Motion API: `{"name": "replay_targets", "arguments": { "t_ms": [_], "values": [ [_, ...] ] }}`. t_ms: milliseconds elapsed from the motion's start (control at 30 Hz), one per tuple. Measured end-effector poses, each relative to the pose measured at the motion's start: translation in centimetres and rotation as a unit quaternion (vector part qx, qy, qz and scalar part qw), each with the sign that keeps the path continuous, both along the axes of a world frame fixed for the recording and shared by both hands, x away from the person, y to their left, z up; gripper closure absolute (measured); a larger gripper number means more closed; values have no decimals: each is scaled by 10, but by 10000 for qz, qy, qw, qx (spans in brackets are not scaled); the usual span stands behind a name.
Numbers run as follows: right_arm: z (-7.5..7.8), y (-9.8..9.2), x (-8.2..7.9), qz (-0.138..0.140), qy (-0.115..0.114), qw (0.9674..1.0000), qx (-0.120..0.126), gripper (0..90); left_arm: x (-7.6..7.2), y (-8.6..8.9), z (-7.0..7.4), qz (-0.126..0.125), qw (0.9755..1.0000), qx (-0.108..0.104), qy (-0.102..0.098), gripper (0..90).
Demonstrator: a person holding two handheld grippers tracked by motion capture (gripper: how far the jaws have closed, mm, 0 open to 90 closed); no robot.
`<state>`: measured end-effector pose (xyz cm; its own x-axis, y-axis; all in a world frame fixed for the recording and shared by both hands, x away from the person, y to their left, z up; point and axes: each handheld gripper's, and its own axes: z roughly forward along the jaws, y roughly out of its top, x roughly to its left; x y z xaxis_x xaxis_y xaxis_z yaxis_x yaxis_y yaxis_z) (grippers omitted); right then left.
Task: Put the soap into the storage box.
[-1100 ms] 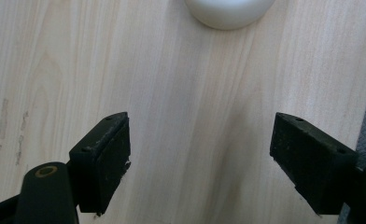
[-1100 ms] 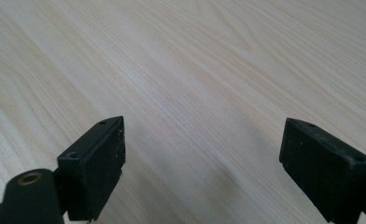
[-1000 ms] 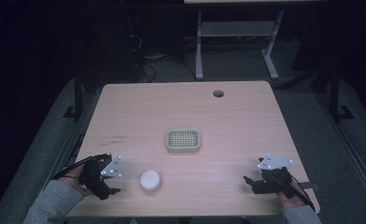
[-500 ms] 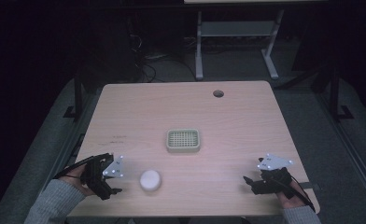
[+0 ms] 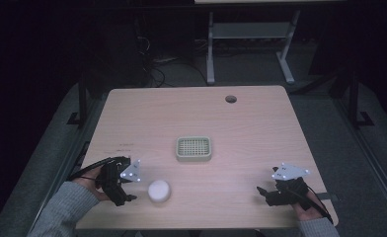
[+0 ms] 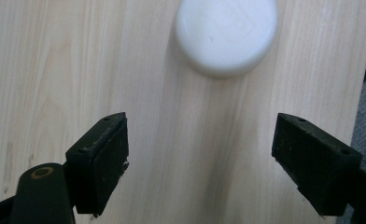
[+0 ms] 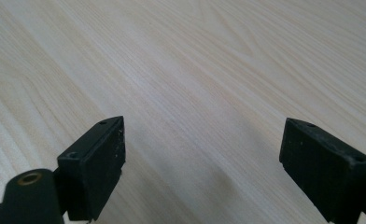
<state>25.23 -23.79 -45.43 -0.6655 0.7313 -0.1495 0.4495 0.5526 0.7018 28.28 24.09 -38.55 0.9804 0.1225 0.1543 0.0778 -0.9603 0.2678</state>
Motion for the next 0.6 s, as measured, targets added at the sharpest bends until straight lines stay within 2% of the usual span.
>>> {"name": "replay_targets", "arguments": {
  "t_ms": [333, 600],
  "values": [
    [0, 1, 0, 33, 18, 10000, -21, 139, 8, -15, -1, -178, 9996, 90, 194, 185],
    [0, 1, 0, 53, 7, 10000, 2, 140, 10, -25, -2, -273, 9992, 136, 252, 182]
  ]
}}
